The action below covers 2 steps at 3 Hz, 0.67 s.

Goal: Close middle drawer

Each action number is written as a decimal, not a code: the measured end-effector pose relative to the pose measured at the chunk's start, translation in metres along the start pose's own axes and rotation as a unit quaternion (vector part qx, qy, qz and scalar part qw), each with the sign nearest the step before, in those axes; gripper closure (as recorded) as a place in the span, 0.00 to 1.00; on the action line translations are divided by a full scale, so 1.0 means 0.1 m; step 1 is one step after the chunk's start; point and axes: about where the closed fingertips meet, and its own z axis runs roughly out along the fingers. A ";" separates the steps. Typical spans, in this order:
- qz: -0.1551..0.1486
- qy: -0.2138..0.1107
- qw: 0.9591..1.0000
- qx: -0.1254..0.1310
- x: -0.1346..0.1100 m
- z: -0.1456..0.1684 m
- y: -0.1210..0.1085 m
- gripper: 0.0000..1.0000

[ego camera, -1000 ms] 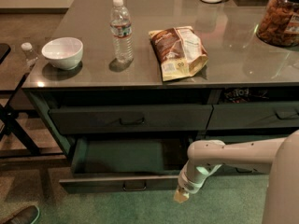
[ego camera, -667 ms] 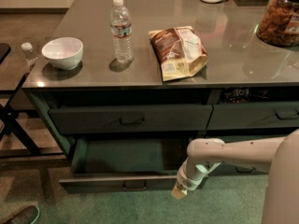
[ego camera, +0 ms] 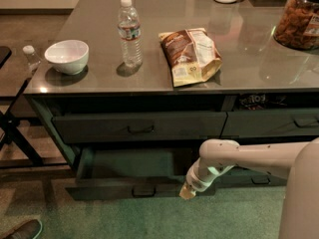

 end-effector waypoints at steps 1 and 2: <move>0.001 -0.016 0.999 0.032 -0.23 -0.14 -0.29 1.00; 0.001 -0.018 0.999 0.034 -0.25 -0.15 -0.32 1.00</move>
Offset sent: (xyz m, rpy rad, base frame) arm 0.0295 0.0012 0.0099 -0.0025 -0.0520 -0.0225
